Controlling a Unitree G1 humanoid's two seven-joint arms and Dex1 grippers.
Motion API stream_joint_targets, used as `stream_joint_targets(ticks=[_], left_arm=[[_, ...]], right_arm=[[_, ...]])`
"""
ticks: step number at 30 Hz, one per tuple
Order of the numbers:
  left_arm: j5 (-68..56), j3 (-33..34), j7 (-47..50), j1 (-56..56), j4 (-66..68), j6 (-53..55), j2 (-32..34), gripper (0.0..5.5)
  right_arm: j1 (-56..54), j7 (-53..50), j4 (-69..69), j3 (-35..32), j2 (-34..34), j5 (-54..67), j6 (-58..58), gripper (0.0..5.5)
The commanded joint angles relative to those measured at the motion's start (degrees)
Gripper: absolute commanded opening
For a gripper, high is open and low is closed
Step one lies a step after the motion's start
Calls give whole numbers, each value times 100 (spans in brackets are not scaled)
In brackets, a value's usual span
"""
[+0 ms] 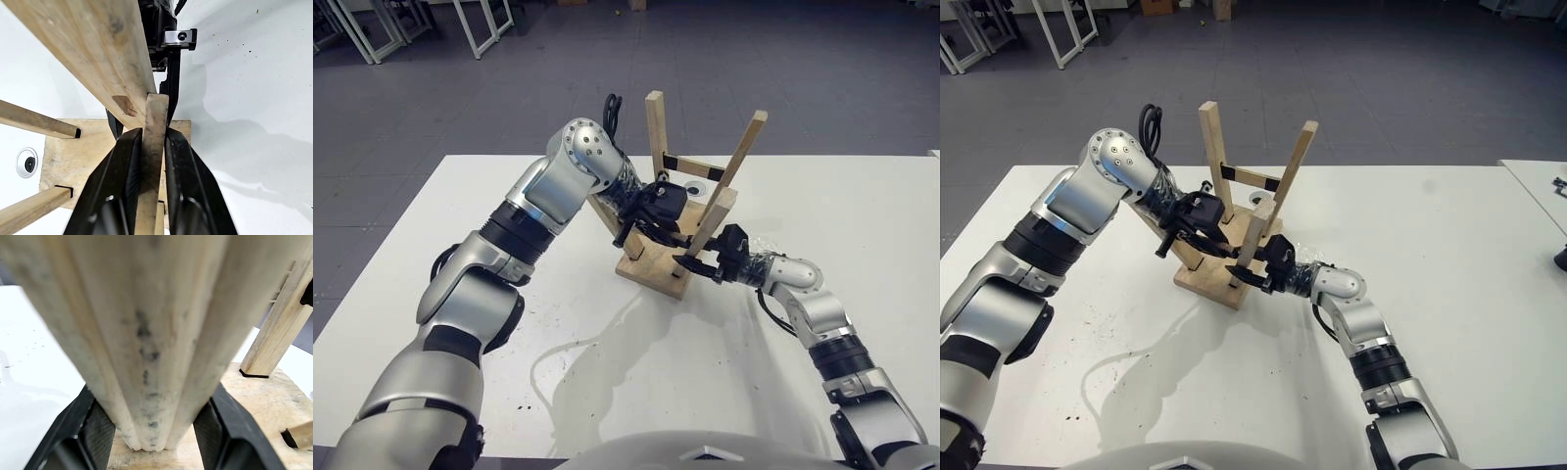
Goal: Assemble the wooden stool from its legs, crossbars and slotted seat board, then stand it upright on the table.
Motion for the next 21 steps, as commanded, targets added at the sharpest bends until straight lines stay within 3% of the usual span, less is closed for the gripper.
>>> stream_joint_targets(ticks=[1,11,16,21], left_arm=[[307,-67,-123,325,317,-86,338,49],[661,-356,156,403,822,-313,93,42],[1300,-970,465,696,442,-222,-74,42],[1893,-1424,518,807,441,-61,52,42]], right_arm=[[471,312,663,67,-308,-294,9,202],[496,129,1003,409,-448,-932,-1285,202],[308,-13,850,636,-550,-1195,-802,202],[115,-321,533,1271,-994,-2026,290,202]])
